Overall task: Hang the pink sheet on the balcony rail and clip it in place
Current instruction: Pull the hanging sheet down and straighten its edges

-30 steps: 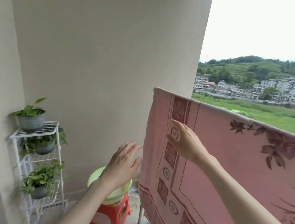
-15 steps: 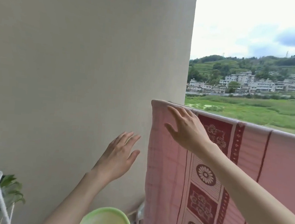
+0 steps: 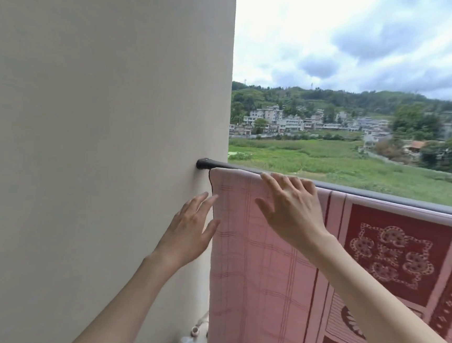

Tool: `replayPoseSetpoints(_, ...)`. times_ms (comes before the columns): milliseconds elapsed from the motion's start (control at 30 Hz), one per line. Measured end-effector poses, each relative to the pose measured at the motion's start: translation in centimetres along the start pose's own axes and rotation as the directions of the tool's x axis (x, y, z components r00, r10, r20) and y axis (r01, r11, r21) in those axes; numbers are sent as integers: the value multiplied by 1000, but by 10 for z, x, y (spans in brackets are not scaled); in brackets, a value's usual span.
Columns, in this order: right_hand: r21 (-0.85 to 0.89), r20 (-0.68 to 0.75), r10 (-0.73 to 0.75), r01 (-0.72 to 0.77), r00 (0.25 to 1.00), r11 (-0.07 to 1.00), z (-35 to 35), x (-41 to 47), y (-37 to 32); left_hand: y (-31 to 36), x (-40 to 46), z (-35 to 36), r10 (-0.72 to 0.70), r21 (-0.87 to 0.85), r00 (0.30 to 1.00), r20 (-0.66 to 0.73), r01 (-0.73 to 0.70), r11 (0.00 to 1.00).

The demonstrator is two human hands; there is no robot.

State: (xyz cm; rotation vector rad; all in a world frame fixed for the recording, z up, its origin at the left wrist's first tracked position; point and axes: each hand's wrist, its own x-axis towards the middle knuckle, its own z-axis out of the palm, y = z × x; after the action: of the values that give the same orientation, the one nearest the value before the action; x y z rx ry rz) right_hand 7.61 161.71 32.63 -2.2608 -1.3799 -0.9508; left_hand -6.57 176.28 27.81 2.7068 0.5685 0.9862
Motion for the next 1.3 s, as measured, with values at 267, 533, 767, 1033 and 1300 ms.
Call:
replayPoseSetpoints(267,-179,-279,157,-212,947,961,27,12,-20,-20,75,10,-341,-850,928,153,300,434)
replayPoseSetpoints(533,-5,-463,167,-191,870,982,30,14,-26,-39,68,32,-281,-909,951,129,227,351)
replayPoseSetpoints(767,56,-504,143,-133,852,990,52,-15,-45,-65,46,43,-242,-914,969,44,137,382)
replayPoseSetpoints(1033,-4,-467,83,-96,880,995,51,-16,-44,-71,58,40,-97,-949,984,147,168,266)
replayPoseSetpoints(1300,-52,-266,249,-272,931,961,34,30,-36,-46,113,25,-158,-947,976,148,186,264)
